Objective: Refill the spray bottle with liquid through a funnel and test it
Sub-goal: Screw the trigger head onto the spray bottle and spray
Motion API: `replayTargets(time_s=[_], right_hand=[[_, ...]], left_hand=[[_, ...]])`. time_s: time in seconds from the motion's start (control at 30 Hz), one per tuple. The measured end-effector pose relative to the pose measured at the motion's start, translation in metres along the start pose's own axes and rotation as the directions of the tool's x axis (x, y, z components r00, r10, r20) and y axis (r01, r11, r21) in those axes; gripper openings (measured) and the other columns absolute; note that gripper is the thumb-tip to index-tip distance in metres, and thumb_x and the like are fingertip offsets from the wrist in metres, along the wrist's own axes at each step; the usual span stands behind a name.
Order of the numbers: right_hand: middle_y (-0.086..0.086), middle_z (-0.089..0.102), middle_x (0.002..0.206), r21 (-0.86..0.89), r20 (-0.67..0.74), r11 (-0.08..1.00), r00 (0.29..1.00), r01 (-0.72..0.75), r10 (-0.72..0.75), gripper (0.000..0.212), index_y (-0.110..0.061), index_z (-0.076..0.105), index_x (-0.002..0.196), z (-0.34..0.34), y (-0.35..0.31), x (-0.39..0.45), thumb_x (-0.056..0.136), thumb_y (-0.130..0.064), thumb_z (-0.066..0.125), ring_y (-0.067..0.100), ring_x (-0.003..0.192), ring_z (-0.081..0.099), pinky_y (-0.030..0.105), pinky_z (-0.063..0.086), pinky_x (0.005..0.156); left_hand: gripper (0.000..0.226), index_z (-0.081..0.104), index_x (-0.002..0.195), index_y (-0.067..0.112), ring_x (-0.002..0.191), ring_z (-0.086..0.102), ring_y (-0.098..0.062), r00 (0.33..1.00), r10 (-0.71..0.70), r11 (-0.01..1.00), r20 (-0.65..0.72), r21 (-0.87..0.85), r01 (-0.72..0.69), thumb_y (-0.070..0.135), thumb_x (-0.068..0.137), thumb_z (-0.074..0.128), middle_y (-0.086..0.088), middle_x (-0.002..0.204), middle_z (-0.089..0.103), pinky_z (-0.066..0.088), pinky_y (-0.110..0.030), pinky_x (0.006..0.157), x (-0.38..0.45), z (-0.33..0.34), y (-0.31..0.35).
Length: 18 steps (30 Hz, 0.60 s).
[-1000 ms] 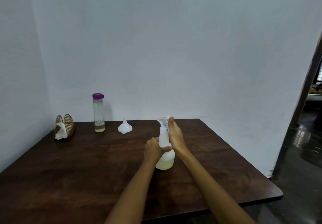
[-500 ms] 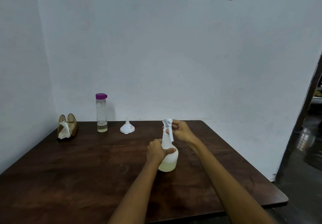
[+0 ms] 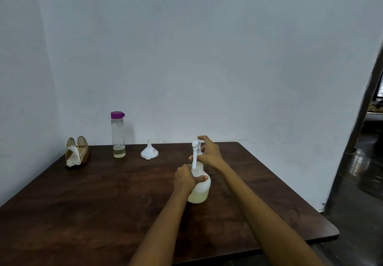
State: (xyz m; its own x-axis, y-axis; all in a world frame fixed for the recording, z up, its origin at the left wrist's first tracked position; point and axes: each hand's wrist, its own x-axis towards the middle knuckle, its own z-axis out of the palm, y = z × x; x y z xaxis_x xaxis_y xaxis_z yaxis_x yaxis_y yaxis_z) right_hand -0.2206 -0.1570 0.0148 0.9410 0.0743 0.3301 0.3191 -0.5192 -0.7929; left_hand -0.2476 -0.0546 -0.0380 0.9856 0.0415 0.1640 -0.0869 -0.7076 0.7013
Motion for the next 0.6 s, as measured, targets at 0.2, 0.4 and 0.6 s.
replayTargets(time_s=[0.2, 0.4, 0.6], right_hand=[[0.017, 0.064, 0.097, 0.162, 0.252, 0.986, 0.968, -0.05, 0.008, 0.069, -0.002, 0.04, 0.136, -0.015, 0.003, 0.012, 0.075, 0.016, 0.067, 0.016, 0.078, 0.066, 0.016, 0.056, 0.06], [-0.006, 0.072, 0.089, 0.101, 0.654, 0.987, 0.756, -0.128, 0.03, 0.044, -0.005, 0.05, 0.126, -0.038, -0.005, 0.038, 0.085, 0.009, 0.059, 0.009, 0.087, 0.07, 0.029, 0.057, 0.086], [0.003, 0.066, 0.1, 0.095, 0.534, 0.988, 0.843, -0.125, 0.056, 0.044, -0.009, 0.058, 0.121, -0.033, 0.003, 0.034, 0.081, 0.004, 0.068, 0.01, 0.09, 0.065, 0.015, 0.054, 0.071]], left_hand=[[0.063, 0.056, 0.126, 0.01, 0.117, 0.055, -0.024, 0.999, -0.005, 1.0, 0.035, -0.017, 0.006, 0.047, 0.078, 0.071, -0.008, 0.127, 0.059, 0.046, -0.03, 0.089, 0.004, -0.001, -0.001], [0.063, 0.055, 0.127, 0.008, 0.119, 0.055, -0.023, 0.999, 0.011, 1.0, 0.041, -0.007, -0.011, 0.044, 0.078, 0.071, -0.009, 0.128, 0.058, 0.046, -0.029, 0.09, 0.004, 0.001, -0.002], [0.069, 0.057, 0.127, 0.008, 0.118, 0.055, -0.023, 0.998, -0.036, 0.998, 0.047, -0.047, 0.038, 0.048, 0.074, 0.074, -0.007, 0.127, 0.06, 0.046, -0.029, 0.087, 0.008, -0.002, -0.005]])
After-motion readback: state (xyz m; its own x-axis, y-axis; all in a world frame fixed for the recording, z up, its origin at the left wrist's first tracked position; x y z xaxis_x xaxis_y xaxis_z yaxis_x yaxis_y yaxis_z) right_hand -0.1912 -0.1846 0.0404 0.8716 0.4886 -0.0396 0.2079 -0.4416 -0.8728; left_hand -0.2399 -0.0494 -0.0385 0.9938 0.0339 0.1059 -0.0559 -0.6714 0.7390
